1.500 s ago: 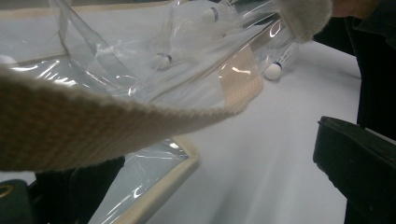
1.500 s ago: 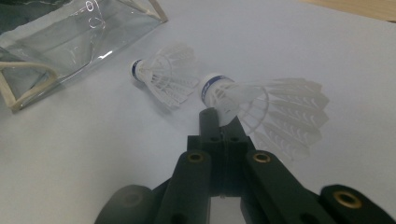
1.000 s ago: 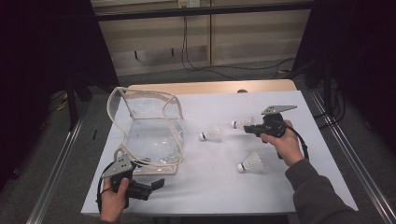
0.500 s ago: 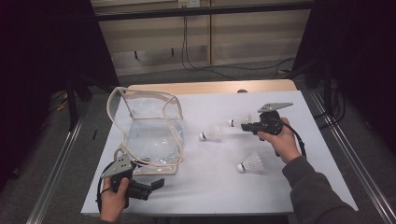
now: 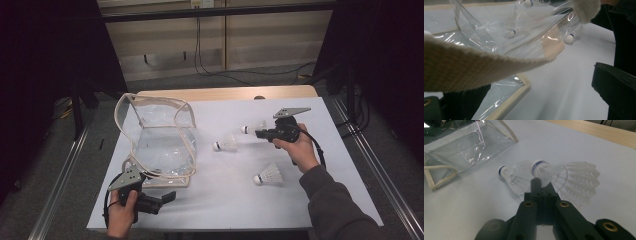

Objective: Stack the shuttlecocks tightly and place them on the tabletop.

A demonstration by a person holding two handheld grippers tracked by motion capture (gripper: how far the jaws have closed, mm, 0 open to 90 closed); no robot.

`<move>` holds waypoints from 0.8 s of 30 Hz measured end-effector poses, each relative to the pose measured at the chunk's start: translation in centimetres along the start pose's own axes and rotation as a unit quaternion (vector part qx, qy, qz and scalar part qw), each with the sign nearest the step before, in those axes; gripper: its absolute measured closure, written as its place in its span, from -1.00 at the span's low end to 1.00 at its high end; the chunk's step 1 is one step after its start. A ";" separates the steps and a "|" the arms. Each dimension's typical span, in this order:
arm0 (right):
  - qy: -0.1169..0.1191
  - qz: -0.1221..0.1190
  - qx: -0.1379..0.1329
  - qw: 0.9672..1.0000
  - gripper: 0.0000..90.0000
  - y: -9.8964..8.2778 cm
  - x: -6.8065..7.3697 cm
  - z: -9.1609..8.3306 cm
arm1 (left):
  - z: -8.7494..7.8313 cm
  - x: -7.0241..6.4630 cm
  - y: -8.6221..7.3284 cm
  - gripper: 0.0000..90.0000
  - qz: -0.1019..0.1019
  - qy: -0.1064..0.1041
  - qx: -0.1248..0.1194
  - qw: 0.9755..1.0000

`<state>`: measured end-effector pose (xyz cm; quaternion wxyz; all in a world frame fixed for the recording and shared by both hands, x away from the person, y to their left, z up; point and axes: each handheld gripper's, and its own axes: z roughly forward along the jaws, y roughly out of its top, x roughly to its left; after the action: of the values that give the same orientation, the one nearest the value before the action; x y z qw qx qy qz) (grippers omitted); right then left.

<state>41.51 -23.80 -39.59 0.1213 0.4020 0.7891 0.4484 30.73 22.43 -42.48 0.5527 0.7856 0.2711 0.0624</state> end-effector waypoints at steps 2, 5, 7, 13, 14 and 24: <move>0.002 -0.003 0.002 1.000 1.00 0.1 0.0 0.1 | 0.0 0.0 0.0 -0.96 0.000 0.000 0.000 1.000; 0.001 -0.004 0.002 1.000 1.00 0.2 0.0 0.1 | 0.0 0.0 0.0 -0.95 0.000 0.000 0.000 1.000; 0.000 -0.005 0.003 1.000 1.00 0.3 0.1 0.2 | 0.0 0.0 0.0 -0.96 0.000 0.000 0.000 1.000; 0.002 -0.007 0.006 1.000 1.00 0.2 0.2 0.5 | 0.0 0.0 0.0 -0.95 0.000 0.000 0.001 1.000; 0.003 -0.007 0.008 1.000 1.00 0.2 0.2 0.5 | 0.0 0.0 0.0 -0.95 0.000 0.000 0.001 1.000; 0.007 -0.011 0.013 1.000 1.00 0.2 0.5 1.0 | 0.0 0.0 0.0 -0.95 0.000 0.000 0.000 1.000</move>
<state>41.82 -22.77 -39.94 0.1156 0.3913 0.8003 0.4393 30.73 22.41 -42.47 0.5524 0.7858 0.2709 0.0628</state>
